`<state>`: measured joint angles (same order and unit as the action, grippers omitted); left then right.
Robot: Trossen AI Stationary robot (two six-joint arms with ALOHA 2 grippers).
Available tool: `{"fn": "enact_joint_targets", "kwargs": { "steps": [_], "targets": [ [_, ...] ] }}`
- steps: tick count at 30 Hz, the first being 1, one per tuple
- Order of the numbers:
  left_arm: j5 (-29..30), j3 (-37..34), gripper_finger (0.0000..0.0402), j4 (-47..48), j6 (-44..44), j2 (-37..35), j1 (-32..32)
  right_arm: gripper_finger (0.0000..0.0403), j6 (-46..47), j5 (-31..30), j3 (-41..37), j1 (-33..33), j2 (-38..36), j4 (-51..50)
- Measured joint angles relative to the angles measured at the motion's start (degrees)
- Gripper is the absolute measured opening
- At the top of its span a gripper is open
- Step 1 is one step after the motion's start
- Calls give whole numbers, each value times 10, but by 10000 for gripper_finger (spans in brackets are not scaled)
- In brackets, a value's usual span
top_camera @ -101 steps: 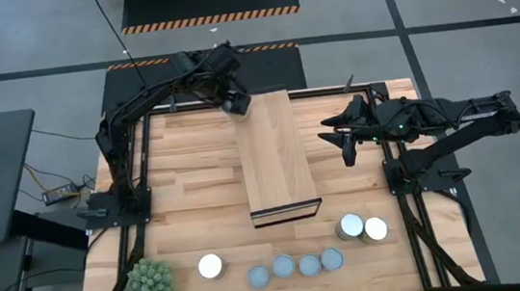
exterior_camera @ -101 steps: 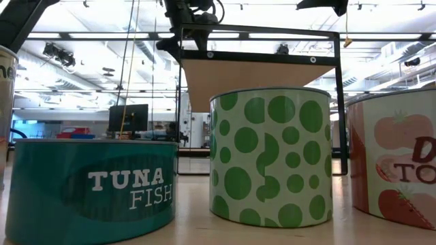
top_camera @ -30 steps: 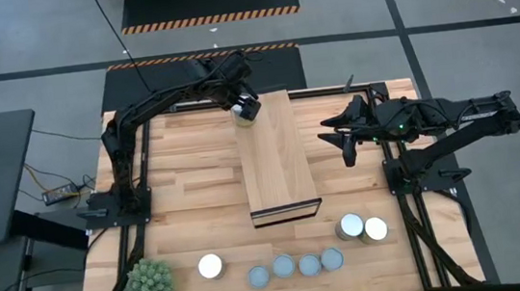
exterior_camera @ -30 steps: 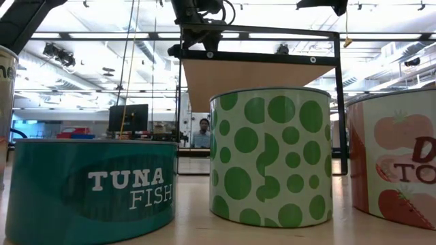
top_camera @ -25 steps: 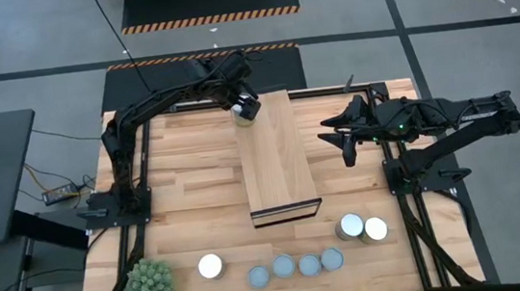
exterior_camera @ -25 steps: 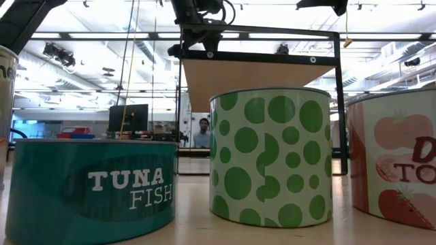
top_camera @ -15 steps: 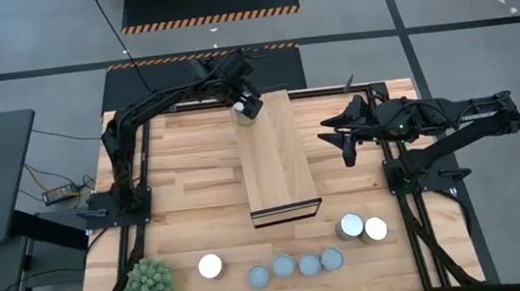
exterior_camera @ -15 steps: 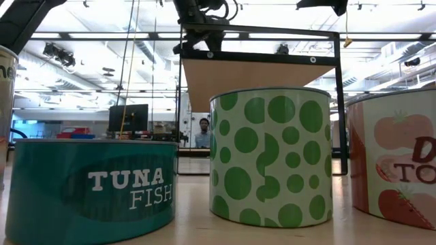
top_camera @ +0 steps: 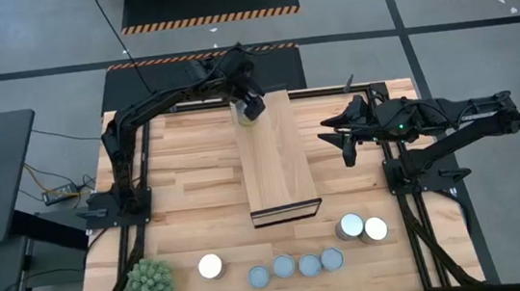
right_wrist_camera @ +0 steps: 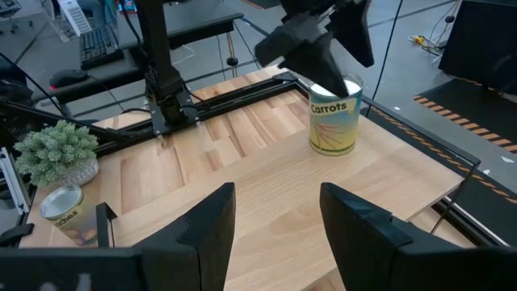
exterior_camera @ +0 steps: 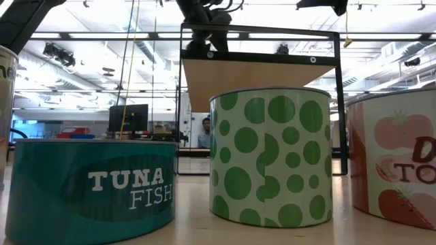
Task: Pick and place cans onto a shelf
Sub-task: Put the canned carrots on the shelf
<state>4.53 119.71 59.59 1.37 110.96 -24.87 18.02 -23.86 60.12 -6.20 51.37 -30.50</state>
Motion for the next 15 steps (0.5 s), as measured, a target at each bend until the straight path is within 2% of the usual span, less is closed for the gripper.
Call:
{"fn": "enact_joint_targets", "kwargs": {
  "steps": [3,8,11,15],
  "targets": [
    [-5,0,354,7,-74,0,14,190,0,0,0,0,0,0],
    [96,0,354,23,-188,0,45,190,4,0,0,0,0,0],
    [124,0,354,24,-215,0,46,190,7,0,0,0,0,0],
    [108,0,354,24,-202,0,28,190,18,0,0,0,0,0]
  ]
}}
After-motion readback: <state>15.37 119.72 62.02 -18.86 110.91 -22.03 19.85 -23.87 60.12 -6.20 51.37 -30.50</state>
